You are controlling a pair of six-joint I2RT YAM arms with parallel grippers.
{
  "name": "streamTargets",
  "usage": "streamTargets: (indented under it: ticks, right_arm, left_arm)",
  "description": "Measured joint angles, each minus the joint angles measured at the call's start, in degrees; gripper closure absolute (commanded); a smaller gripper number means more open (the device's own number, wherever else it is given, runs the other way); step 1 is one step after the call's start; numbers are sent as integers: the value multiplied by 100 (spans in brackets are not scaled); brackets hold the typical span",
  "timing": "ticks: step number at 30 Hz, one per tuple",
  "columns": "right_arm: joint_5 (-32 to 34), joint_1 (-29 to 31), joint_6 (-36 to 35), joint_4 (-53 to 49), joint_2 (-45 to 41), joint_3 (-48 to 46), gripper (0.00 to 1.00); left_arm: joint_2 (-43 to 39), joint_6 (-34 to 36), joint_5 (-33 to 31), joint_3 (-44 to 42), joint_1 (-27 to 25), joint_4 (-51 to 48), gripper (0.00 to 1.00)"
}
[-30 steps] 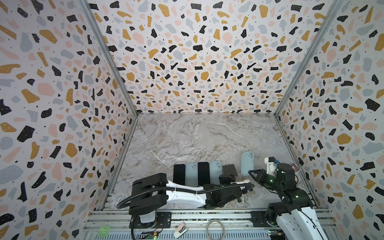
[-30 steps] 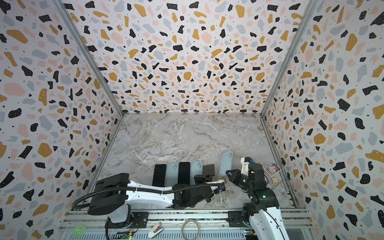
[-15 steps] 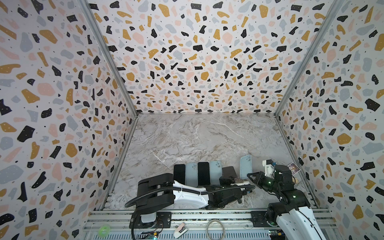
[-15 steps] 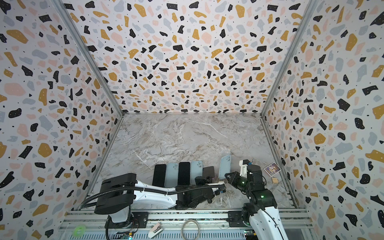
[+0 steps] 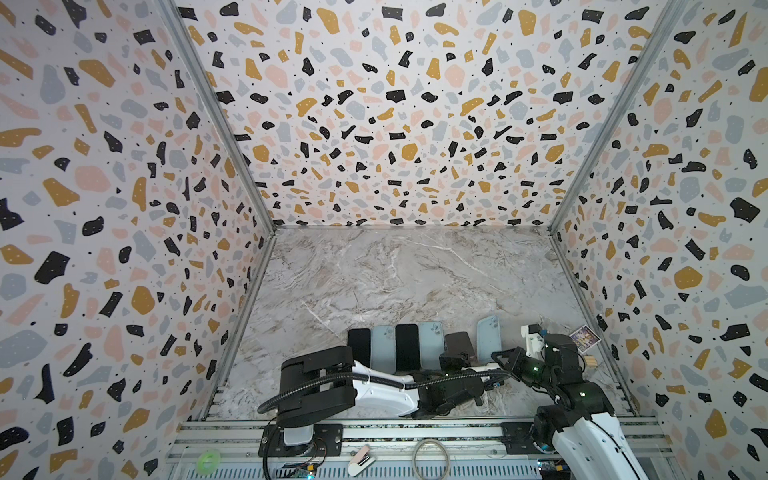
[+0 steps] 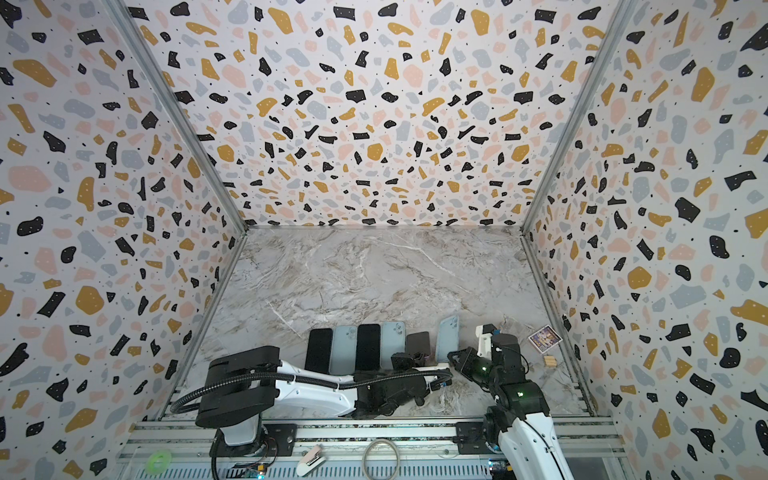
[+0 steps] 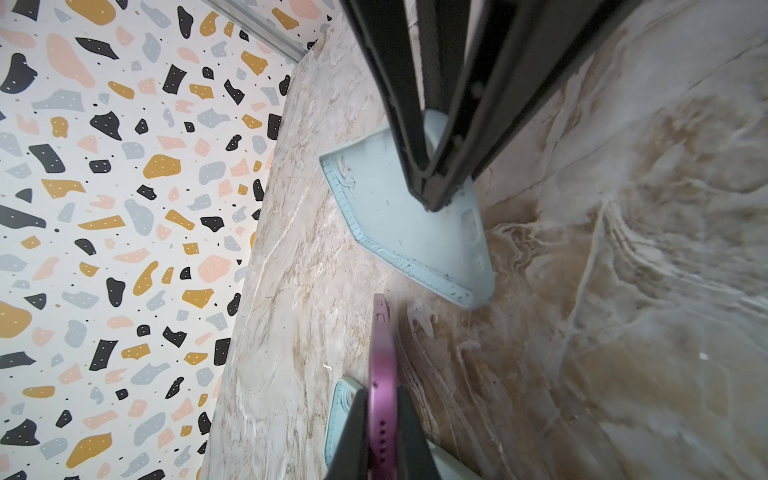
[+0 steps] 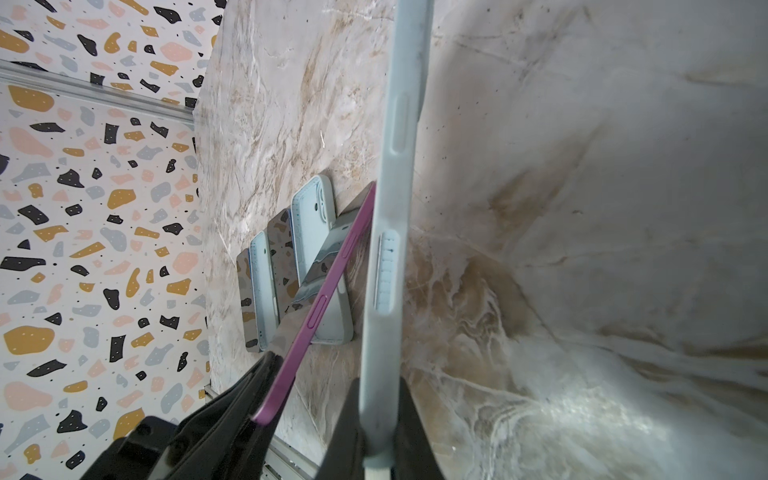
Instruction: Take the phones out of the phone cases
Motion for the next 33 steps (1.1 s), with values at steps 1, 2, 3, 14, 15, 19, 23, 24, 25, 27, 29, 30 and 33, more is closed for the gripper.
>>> streamTargets:
  ticks: [1,2,3,14,15,19,23,24,25,27,29,30,33]
  right_arm:
    - [-9,0,0,24,2,-11,100]
    - [-13,0,2,52,4,-22,100]
    - [-17,0,2,81,4,-37,100]
    - [-105,0,24,407,197,-343,100]
    - [-111,0,24,435,232,-348,100]
    - [-131,0,22,597,350,-365,100]
    - [-146,0,24,710,428,-409,100]
    - [-153,0,24,739,446,-411,100]
    - [-162,0,24,765,461,-411,100]
    - [-166,0,24,804,483,-413,100]
    - [-173,0,24,848,498,-417,100]
    - [-184,0,24,866,503,-420,100]
    - [-199,0,24,894,505,-435,100]
  left_arm:
    - [7,9,2,0,7,17,96]
    - [11,20,20,0,24,33,93]
    - [11,22,37,0,42,46,87]
    - [221,-7,317,0,210,4,83]
    - [247,-4,317,4,210,4,83]
    - [282,-42,319,17,216,0,80]
    - [334,-149,439,17,221,-42,75]
    - [365,-181,459,17,221,-42,73]
    - [398,-210,476,17,221,-48,72]
    - [459,-247,503,17,221,-76,70]
    - [496,-273,540,17,221,-120,68]
    - [505,-286,560,17,221,-138,68]
    - [516,-319,575,26,221,-146,67]
